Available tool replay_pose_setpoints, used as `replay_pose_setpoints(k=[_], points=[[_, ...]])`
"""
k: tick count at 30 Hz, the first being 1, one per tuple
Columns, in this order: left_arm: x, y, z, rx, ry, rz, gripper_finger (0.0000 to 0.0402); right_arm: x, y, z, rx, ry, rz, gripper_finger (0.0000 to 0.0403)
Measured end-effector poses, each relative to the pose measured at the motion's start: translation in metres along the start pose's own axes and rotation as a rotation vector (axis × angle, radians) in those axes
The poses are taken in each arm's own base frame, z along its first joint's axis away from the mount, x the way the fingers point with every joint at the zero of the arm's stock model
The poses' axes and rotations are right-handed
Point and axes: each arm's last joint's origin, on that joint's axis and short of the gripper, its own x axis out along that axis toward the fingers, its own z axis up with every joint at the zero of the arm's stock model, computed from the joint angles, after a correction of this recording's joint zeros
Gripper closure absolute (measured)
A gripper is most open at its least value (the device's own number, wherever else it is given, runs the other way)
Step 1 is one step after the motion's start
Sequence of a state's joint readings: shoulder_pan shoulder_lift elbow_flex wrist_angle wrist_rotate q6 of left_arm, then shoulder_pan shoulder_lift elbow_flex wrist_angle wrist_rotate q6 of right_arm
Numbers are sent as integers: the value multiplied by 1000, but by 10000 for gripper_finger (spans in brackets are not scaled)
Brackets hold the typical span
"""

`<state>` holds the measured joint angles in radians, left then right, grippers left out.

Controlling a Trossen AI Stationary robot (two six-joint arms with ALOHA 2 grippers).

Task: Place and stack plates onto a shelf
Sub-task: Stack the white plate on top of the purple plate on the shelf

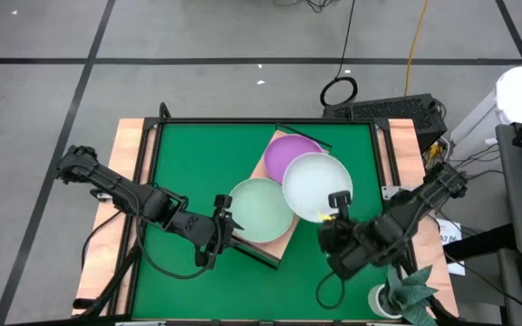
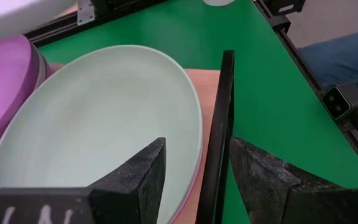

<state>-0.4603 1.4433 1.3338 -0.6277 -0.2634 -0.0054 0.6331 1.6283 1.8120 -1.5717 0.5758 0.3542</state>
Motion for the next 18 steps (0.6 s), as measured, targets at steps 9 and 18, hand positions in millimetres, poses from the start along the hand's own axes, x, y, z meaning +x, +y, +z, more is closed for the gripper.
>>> replay_pose_setpoints(k=[9, 18], points=[[0, 0, -1, -17, 10, 0, 218, 4, -43, 3, -32, 1, -27, 403], [0, 6, -1, 32, 8, 171, 218, 15, -83, 2, -44, 10, -56, 403]])
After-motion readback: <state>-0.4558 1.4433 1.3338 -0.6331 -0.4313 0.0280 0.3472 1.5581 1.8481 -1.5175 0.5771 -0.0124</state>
